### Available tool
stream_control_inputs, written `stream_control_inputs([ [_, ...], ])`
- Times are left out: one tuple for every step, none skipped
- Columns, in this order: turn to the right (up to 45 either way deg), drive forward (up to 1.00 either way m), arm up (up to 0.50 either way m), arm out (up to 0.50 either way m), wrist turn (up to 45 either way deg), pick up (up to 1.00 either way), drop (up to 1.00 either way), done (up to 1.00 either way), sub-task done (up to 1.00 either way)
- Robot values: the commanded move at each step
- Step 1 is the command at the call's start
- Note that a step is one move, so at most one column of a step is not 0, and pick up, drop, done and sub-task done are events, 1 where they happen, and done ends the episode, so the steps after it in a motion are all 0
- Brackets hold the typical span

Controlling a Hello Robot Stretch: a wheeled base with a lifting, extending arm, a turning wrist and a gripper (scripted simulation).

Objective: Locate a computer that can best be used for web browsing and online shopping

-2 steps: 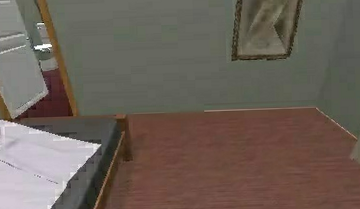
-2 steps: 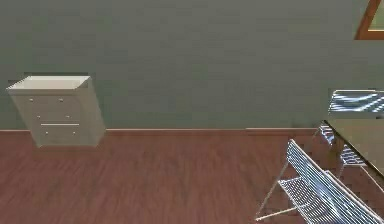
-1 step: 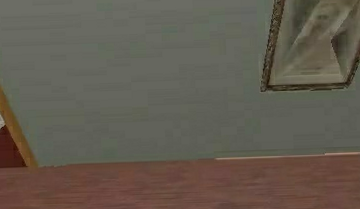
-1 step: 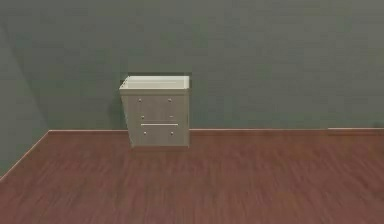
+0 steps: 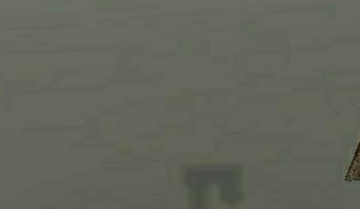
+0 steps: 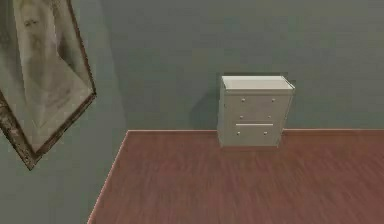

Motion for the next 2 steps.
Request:
stream_control_inputs([
  [-45.0, 0.00, 0.00, 0.00, 0.0, 0.00, 0.00, 0.00, 0.00],
  [-24.0, 0.00, 0.00, 0.00, 0.0, 0.00, 0.00, 0.00, 0.00],
])
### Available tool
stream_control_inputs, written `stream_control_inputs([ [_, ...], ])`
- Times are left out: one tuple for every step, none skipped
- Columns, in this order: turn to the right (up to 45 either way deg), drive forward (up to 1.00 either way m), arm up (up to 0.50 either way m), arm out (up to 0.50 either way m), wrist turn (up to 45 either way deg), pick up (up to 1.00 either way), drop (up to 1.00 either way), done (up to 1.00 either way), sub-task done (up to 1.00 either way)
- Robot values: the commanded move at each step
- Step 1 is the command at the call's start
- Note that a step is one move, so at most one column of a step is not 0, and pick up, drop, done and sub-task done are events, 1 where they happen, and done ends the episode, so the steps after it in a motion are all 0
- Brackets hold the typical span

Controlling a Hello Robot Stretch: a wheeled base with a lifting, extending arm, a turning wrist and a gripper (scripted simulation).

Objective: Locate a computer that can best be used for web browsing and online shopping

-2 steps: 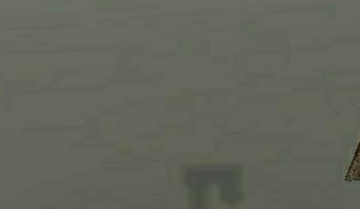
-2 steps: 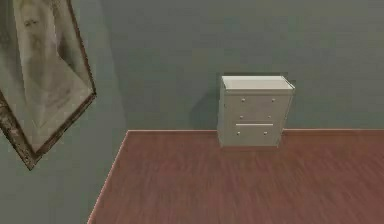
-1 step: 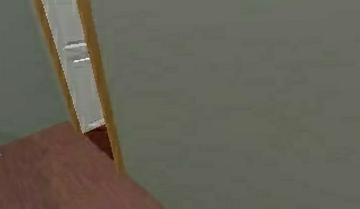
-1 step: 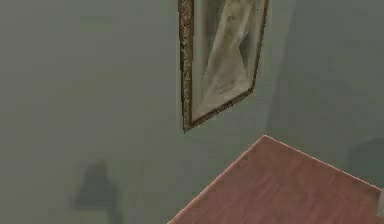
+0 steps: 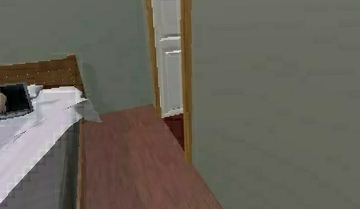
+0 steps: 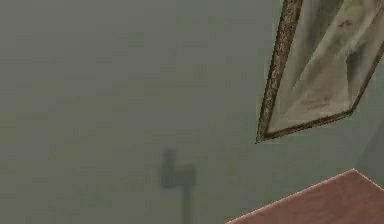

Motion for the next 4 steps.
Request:
stream_control_inputs([
  [0.0, 0.40, 0.00, 0.00, 0.0, 0.00, 0.00, 0.00, 0.00],
  [-18.0, 0.00, 0.00, 0.00, 0.0, 0.00, 0.00, 0.00, 0.00],
  [0.0, 0.80, 0.00, 0.00, 0.0, 0.00, 0.00, 0.00, 0.00],
  [-45.0, 0.00, 0.00, 0.00, 0.0, 0.00, 0.00, 0.00, 0.00],
])
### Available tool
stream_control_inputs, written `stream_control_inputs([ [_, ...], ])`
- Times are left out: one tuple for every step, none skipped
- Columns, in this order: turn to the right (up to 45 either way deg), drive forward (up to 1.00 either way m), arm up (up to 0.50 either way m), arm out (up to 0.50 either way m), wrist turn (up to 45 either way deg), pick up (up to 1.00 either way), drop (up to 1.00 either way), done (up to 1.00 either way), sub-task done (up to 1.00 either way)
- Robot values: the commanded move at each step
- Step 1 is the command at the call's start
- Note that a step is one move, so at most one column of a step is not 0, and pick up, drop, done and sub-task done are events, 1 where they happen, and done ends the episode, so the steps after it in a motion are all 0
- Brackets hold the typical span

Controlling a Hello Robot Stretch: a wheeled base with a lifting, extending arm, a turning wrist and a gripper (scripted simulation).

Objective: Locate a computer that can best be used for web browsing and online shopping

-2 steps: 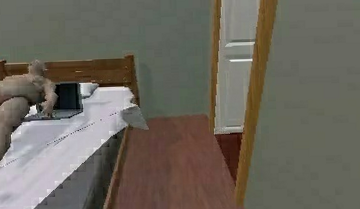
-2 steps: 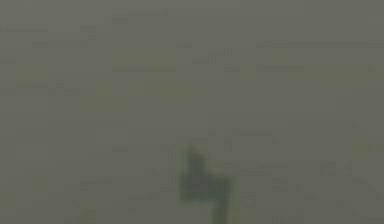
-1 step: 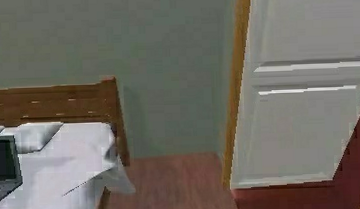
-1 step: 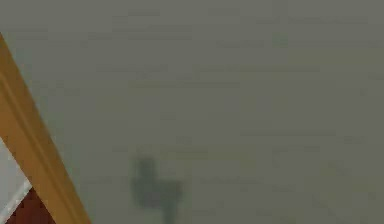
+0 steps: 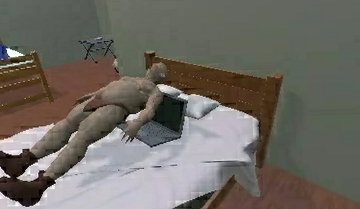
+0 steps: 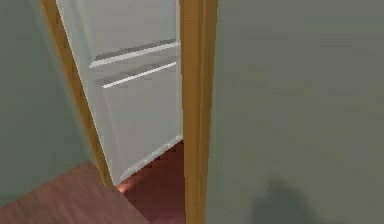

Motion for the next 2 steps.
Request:
stream_control_inputs([
  [-9.0, 0.00, 0.00, 0.00, 0.0, 0.00, 0.00, 0.00, 0.00],
  [0.0, 0.00, 0.00, 0.00, 0.0, 0.00, 0.00, 1.00, 0.00],
])
